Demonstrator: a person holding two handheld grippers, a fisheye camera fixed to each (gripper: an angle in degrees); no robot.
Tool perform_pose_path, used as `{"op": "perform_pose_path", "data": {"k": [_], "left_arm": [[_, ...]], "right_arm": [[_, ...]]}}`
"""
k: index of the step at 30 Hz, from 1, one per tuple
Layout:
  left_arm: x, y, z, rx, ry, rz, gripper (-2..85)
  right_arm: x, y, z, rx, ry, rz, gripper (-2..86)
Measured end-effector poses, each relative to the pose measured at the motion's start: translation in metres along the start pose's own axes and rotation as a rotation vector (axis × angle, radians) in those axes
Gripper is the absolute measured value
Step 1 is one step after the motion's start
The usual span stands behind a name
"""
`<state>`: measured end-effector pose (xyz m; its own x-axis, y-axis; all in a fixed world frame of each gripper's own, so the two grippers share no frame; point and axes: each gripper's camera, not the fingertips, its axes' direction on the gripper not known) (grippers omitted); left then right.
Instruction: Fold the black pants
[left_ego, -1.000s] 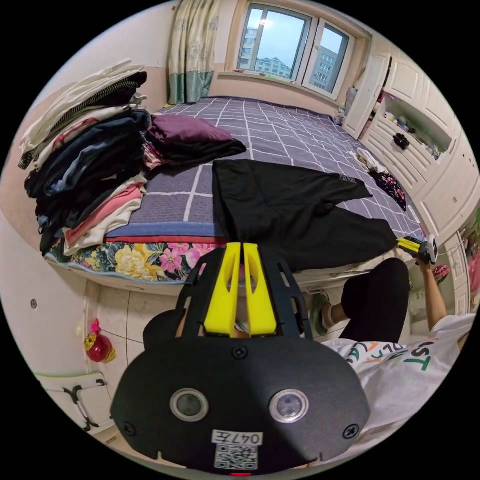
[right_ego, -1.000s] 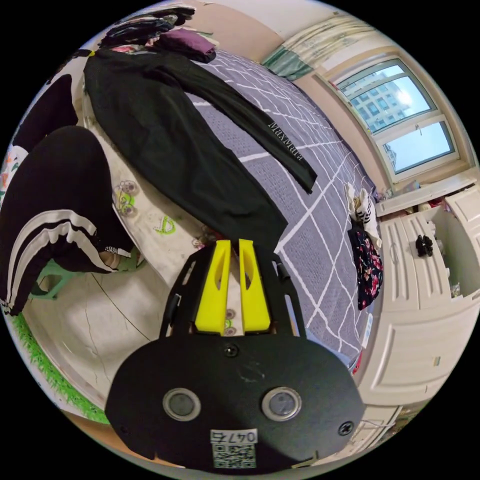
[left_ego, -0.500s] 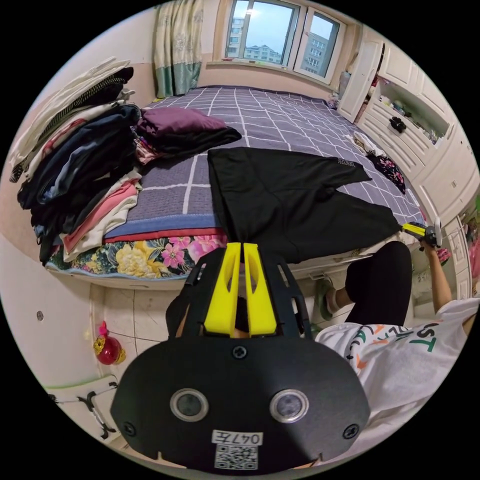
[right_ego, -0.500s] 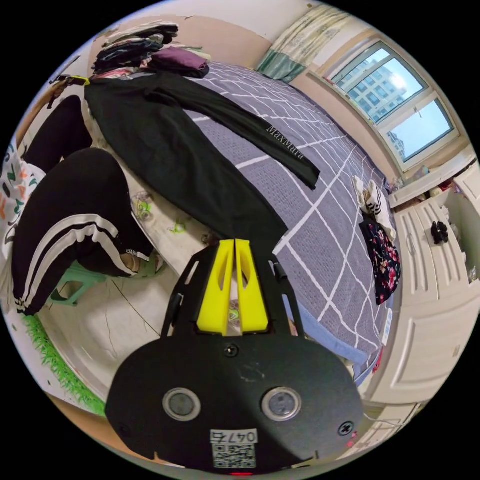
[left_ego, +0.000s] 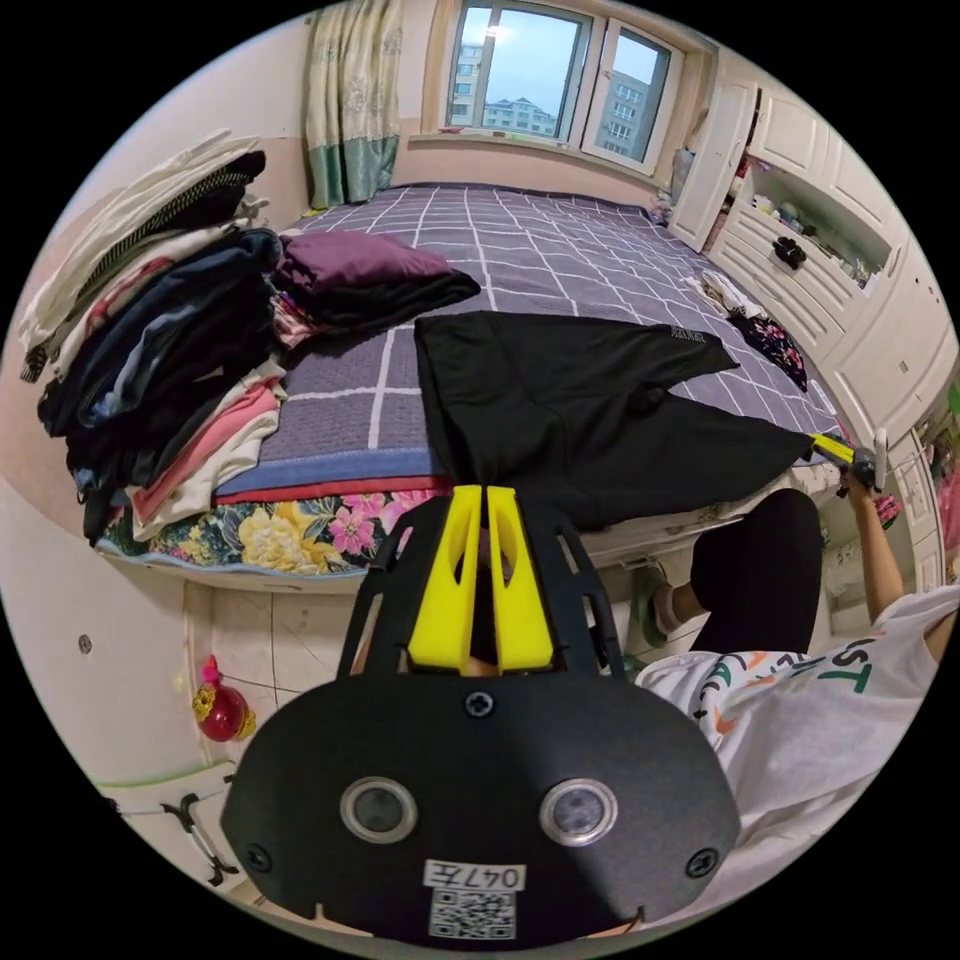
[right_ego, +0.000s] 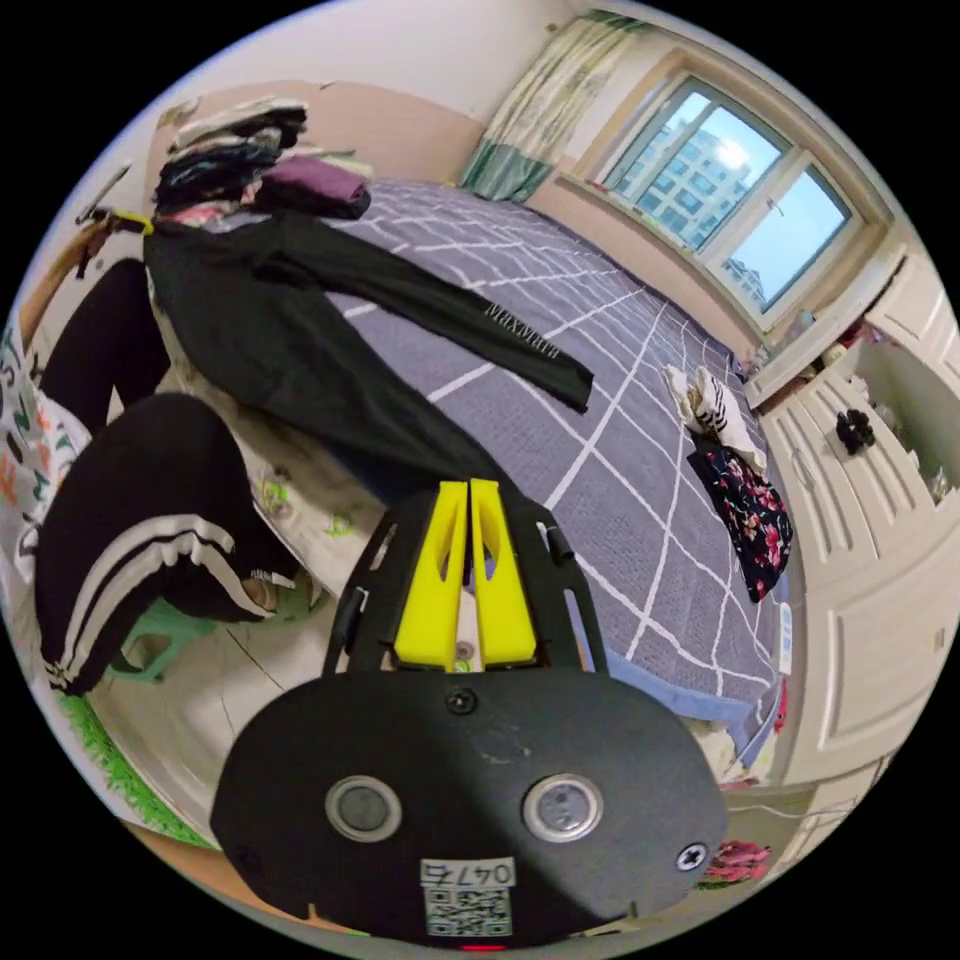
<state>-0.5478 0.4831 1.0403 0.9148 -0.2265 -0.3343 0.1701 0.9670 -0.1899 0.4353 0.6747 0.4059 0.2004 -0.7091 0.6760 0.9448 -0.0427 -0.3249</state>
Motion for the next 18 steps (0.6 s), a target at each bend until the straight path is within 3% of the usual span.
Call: {"op": "perform_pose_path", "data": {"k": [3,8,18], "left_arm": [[0.002,-0.025,-0.002,0.004,-0.02,0.031,-0.5],[-0.009,-0.091,0.012,-0.027,-0.001,0.062,-0.5],[-0.081,-0.261,0.134,-0.383,0.238,0.024,-0.4]], "right_arm": [[0.03,-0.029,-0.01,0.057,-0.014,0.094,-0.4],[0.068,-0.12,0.02,-0.079,0.094,0.053,-0.4],[0.133,-0.284,0.162,-0.319,0.044,-0.006,-0.5]]}}
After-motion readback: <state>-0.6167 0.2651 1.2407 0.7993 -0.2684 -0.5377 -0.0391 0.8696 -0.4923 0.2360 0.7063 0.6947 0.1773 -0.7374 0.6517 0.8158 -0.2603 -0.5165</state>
